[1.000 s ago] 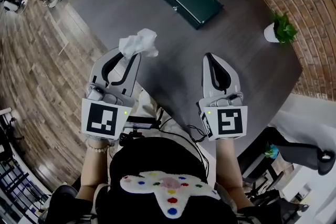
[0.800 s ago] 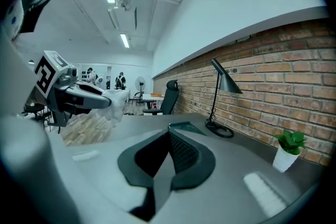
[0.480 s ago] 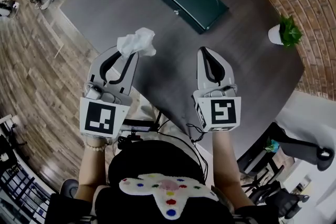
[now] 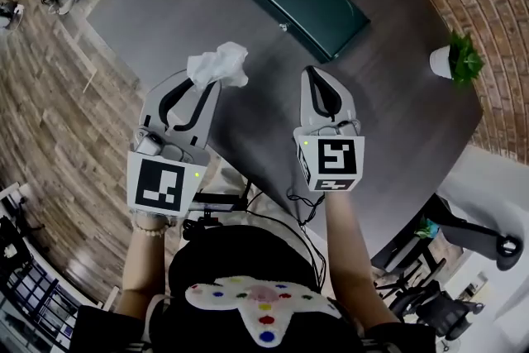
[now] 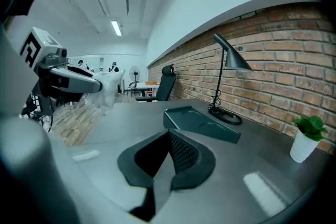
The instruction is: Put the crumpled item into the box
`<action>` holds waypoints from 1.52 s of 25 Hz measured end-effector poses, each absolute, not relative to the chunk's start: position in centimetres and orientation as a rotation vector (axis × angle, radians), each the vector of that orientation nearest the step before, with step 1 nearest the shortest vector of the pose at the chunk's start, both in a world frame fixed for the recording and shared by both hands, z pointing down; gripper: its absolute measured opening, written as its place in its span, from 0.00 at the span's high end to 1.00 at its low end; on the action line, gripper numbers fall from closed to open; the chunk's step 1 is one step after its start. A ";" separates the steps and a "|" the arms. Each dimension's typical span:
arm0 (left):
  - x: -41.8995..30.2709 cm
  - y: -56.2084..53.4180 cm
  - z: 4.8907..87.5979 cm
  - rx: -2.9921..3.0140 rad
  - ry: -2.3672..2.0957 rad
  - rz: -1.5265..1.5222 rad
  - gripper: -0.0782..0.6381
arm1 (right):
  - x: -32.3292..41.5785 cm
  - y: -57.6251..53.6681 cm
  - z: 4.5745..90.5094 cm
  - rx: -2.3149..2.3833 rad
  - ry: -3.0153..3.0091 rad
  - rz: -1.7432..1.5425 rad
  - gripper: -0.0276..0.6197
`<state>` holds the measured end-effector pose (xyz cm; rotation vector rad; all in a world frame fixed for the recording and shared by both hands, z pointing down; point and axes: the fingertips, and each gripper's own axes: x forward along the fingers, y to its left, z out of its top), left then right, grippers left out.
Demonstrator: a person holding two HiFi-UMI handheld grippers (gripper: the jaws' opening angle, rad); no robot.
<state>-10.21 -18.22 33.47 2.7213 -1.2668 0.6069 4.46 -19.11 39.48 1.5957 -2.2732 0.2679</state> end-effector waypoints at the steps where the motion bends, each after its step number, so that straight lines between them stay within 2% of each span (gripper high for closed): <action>1: -10.2 -18.5 33.6 2.722 -1.263 0.610 0.79 | 4.5 -19.6 39.9 1.604 -2.269 0.283 0.96; 8: -11.0 -20.4 34.7 2.703 -1.256 0.622 0.79 | 3.9 -22.1 42.8 1.651 -2.227 0.372 0.96; 9: -11.0 -20.6 34.8 2.702 -1.256 0.624 0.79 | 3.8 -22.4 43.2 1.656 -2.224 0.386 0.90; 15: -11.4 -21.7 35.8 2.687 -1.254 0.634 0.79 | 3.3 -24.1 45.3 1.671 -2.212 0.463 0.81; 38: -13.4 -23.3 38.8 2.653 -1.206 0.704 0.79 | 2.8 -28.9 50.8 1.819 -2.062 0.610 0.79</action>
